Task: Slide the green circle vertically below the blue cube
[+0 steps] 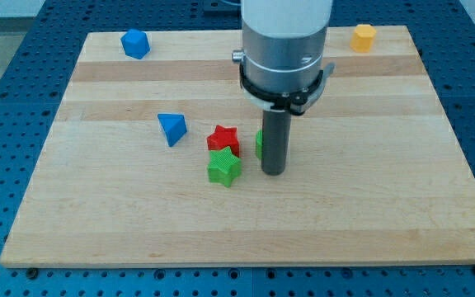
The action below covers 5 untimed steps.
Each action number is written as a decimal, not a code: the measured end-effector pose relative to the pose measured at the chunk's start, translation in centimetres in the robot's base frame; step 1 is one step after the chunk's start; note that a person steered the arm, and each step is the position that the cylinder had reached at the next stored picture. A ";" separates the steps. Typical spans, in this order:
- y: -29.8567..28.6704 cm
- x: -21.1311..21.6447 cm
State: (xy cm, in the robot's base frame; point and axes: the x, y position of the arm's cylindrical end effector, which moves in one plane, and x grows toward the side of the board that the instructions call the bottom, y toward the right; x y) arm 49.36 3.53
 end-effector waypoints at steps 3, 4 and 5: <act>3.7 -2.4; 0.8 -2.4; -1.3 -2.5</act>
State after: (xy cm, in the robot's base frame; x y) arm 46.90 2.24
